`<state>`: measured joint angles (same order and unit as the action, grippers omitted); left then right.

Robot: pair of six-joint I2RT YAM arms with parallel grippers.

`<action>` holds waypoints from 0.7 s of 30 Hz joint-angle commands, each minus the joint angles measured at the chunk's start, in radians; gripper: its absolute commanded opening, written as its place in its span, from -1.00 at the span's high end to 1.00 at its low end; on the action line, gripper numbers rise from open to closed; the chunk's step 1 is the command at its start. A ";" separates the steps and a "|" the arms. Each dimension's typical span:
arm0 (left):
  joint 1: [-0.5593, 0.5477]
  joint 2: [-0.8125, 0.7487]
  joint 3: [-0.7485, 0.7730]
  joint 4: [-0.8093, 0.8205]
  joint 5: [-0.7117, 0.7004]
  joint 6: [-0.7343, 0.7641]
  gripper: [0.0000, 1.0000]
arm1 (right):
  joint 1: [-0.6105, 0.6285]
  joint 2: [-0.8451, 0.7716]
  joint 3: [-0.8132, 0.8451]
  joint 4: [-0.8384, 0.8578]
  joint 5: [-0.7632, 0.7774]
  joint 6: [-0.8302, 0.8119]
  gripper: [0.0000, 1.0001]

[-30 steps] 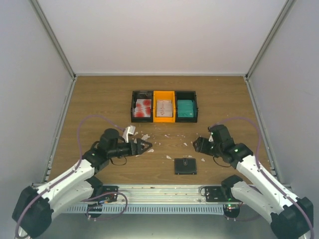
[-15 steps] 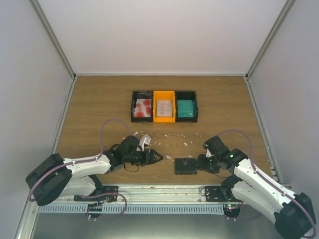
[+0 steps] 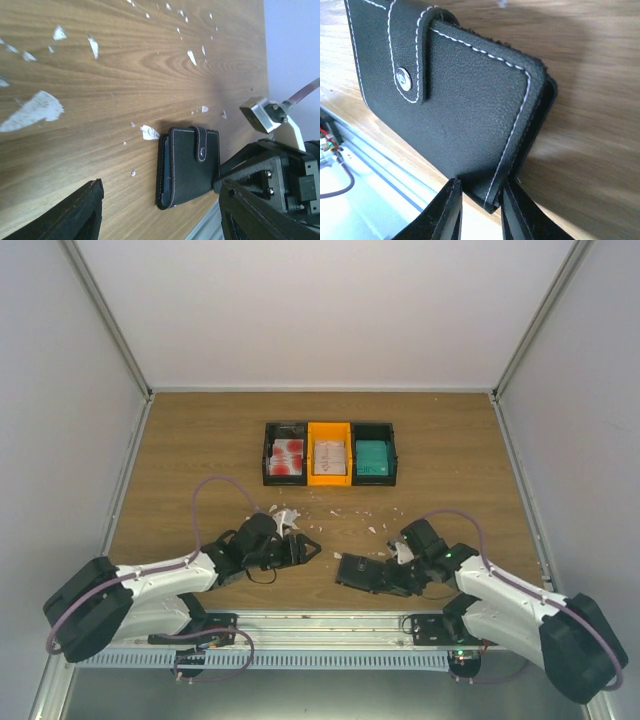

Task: Put the credit cards into the card holder
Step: Move the card holder to the center of the board.

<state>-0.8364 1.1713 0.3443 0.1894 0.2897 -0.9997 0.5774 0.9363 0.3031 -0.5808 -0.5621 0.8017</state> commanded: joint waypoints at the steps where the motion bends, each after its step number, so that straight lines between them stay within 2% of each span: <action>1: 0.000 -0.082 0.017 -0.073 -0.154 0.009 -0.30 | 0.024 0.081 -0.025 0.264 -0.116 0.033 0.53; 8: 0.031 -0.170 -0.001 -0.140 -0.211 0.013 -0.32 | 0.107 0.318 0.048 0.690 -0.026 0.171 0.52; 12: 0.042 -0.181 -0.001 -0.128 -0.174 0.030 -0.35 | 0.144 0.468 0.154 0.802 0.033 0.191 0.42; 14: 0.042 -0.168 0.004 -0.112 -0.147 0.036 -0.36 | 0.146 0.501 0.193 0.781 0.052 0.169 0.35; 16: 0.041 -0.151 0.015 -0.118 -0.141 0.037 -0.37 | 0.146 0.512 0.242 0.690 0.082 0.113 0.25; 21: 0.042 -0.131 -0.003 -0.094 -0.164 0.017 -0.38 | 0.139 0.419 0.272 0.504 0.242 -0.021 -0.07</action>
<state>-0.7994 1.0271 0.3443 0.0460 0.1413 -0.9798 0.7132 1.4197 0.5468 0.0563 -0.4713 0.9066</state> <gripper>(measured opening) 0.686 0.494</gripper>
